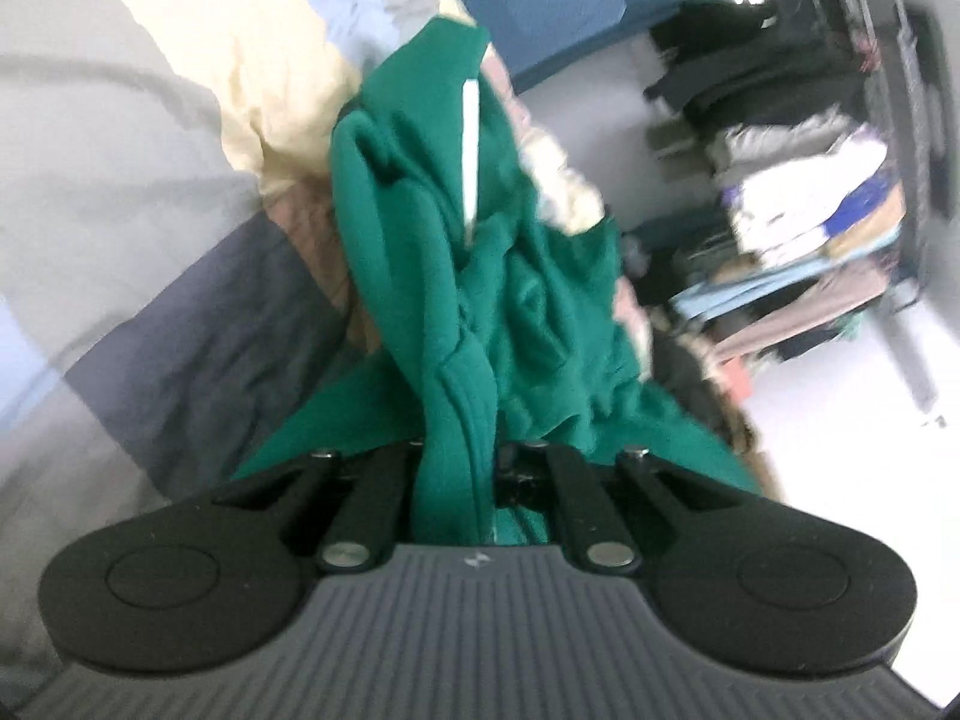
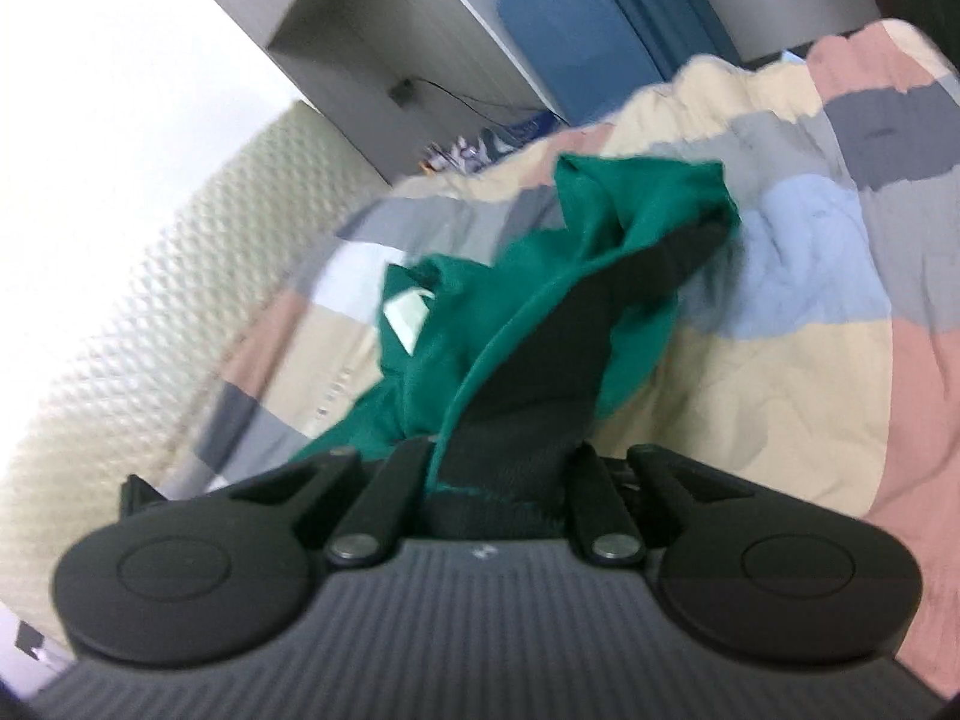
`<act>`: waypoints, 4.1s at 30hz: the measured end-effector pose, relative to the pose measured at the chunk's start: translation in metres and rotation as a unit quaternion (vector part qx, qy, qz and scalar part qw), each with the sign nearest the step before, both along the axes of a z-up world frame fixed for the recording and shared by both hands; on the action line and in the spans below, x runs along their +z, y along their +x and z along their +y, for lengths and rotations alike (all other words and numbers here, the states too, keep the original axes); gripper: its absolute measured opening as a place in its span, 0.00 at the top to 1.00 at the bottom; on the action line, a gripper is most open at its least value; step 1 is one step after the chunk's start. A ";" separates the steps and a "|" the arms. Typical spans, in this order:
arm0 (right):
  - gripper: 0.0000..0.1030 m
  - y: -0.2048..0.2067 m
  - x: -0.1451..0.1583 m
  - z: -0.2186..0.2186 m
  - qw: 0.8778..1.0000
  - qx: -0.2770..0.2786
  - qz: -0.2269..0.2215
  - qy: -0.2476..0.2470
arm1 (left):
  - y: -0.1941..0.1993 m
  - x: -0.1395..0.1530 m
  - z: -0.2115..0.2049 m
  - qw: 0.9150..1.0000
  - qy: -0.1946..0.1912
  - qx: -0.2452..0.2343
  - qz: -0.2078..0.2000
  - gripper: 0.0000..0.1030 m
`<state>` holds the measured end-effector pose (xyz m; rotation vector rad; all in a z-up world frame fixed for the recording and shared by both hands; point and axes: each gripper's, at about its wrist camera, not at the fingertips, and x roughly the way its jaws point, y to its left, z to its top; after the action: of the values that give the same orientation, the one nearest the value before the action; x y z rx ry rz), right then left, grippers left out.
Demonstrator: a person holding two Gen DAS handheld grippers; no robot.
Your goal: Fold large clothes
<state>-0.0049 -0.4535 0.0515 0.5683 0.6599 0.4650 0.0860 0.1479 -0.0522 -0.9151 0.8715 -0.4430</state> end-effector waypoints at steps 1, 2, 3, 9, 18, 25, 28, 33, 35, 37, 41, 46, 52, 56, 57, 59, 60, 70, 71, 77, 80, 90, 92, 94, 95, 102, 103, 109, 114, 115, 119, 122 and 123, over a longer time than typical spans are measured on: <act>0.92 -0.007 0.004 -0.002 1.000 0.001 -0.007 0.006 | -0.006 0.007 0.005 1.000 -0.007 0.000 -0.006 0.95; 0.92 -0.011 0.009 0.007 1.000 0.000 -0.014 0.011 | -0.012 0.013 0.010 1.000 -0.013 -0.001 -0.013 0.95; 0.92 -0.021 0.016 0.007 1.000 -0.003 -0.025 0.018 | -0.019 0.021 0.017 1.000 -0.018 -0.002 -0.018 0.95; 0.92 -0.080 0.042 -0.003 0.996 -0.020 -0.064 0.053 | -0.075 0.057 0.050 0.998 -0.046 -0.012 -0.043 0.95; 0.92 -0.104 0.033 -0.017 0.992 -0.075 -0.010 0.101 | -0.131 0.075 0.073 0.996 -0.080 0.001 -0.034 0.94; 0.92 -0.019 0.039 -0.020 0.981 -0.145 0.019 0.131 | -0.053 0.100 0.064 0.993 -0.081 0.036 -0.081 0.93; 0.91 0.037 0.032 -0.021 0.975 -0.177 0.043 0.129 | 0.004 0.103 0.058 0.993 -0.069 0.060 -0.080 0.93; 0.91 0.119 -0.005 -0.025 0.960 -0.230 0.087 0.136 | 0.102 0.087 0.041 0.995 -0.002 0.082 -0.059 0.92; 0.91 0.145 -0.030 -0.028 0.951 -0.248 0.111 0.147 | 0.137 0.074 0.034 0.995 0.025 0.082 -0.048 0.92; 0.91 0.169 -0.054 -0.029 0.947 -0.255 0.131 0.143 | 0.165 0.054 0.031 0.996 0.035 0.081 -0.030 0.91; 0.91 0.205 -0.103 -0.029 0.941 -0.262 0.157 0.147 | 0.216 0.010 0.031 0.996 0.041 0.076 0.002 0.89; 0.91 0.227 -0.146 -0.032 0.936 -0.265 0.176 0.151 | 0.258 -0.040 0.023 0.997 0.047 0.055 0.022 0.87; 0.92 0.224 -0.147 -0.030 0.938 -0.263 0.166 0.154 | 0.262 -0.048 0.023 0.998 0.045 0.047 0.014 0.87; 0.83 0.214 -0.124 -0.021 0.951 -0.252 0.139 0.115 | 0.239 -0.018 0.012 0.993 0.109 0.022 -0.035 0.56; 0.75 0.212 -0.118 -0.018 0.953 -0.250 0.131 0.106 | 0.229 -0.009 0.011 0.992 0.115 0.022 -0.045 0.39; 0.52 0.203 -0.104 -0.011 0.960 -0.240 0.112 0.091 | 0.206 0.006 0.012 0.989 0.130 0.024 -0.073 0.35; 0.40 0.197 -0.097 -0.007 0.964 -0.233 0.101 0.083 | 0.193 0.014 0.013 0.985 0.148 0.028 -0.085 0.35; 0.34 0.117 -0.032 0.037 0.980 -0.195 -0.002 -0.038 | 0.079 0.034 0.001 0.965 0.235 0.044 -0.104 0.34; 0.34 0.111 -0.029 0.043 0.981 -0.186 -0.013 -0.049 | 0.074 0.032 -0.004 0.962 0.249 0.039 -0.104 0.34; 0.34 0.110 -0.020 0.095 0.981 -0.108 -0.060 -0.152 | 0.074 0.018 -0.040 0.934 0.337 0.011 -0.122 0.34; 0.35 0.126 -0.027 0.120 0.970 -0.090 -0.064 -0.214 | 0.080 0.005 -0.051 0.923 0.366 0.001 -0.118 0.34; 0.37 0.174 -0.049 0.140 0.948 -0.103 -0.077 -0.290 | 0.091 0.000 -0.042 0.932 0.346 0.019 -0.110 0.34; 0.37 0.174 -0.048 0.144 0.957 -0.096 -0.073 -0.263 | 0.092 0.001 -0.039 0.933 0.341 0.028 -0.112 0.34; 0.36 0.171 -0.043 0.149 0.969 -0.087 -0.062 -0.225 | 0.092 0.004 -0.038 0.933 0.340 0.035 -0.114 0.34; 0.36 0.167 -0.038 0.151 0.974 -0.078 -0.062 -0.202 | 0.093 0.004 -0.037 0.934 0.336 0.036 -0.113 0.34; 0.23 0.157 -0.021 0.206 0.979 0.017 -0.086 -0.182 | 0.096 0.004 -0.036 0.935 0.336 0.037 -0.109 0.34; 0.23 0.158 -0.023 0.220 0.972 0.028 -0.090 -0.213 | 0.096 0.004 -0.035 0.935 0.335 0.037 -0.110 0.34; 0.25 0.180 -0.042 0.274 0.922 0.067 -0.097 -0.369 | 0.094 0.005 -0.033 0.938 0.327 0.037 -0.106 0.34; 0.79 0.203 -0.038 0.272 0.937 0.055 -0.064 -0.338 | 0.090 0.008 -0.029 0.942 0.313 0.038 -0.110 0.34; 0.86 0.207 -0.031 0.270 0.941 0.044 -0.064 -0.328 | 0.089 0.009 -0.027 0.944 0.309 0.038 -0.111 0.34; 0.89 0.232 -0.006 0.261 0.951 0.007 -0.077 -0.300 | 0.087 0.010 -0.021 0.948 0.293 0.043 -0.117 0.34; 0.90 0.253 -0.001 0.261 0.949 -0.018 -0.082 -0.305 | 0.086 0.012 -0.020 0.945 0.298 0.046 -0.126 0.34; 0.90 0.261 -0.003 0.261 0.948 -0.028 -0.080 -0.306 | 0.086 0.012 -0.020 0.944 0.300 0.048 -0.129 0.34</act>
<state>0.2562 -0.1921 0.0485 -0.0392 0.5904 0.2270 0.1720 0.1280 -0.0398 -0.3235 0.6583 -0.1841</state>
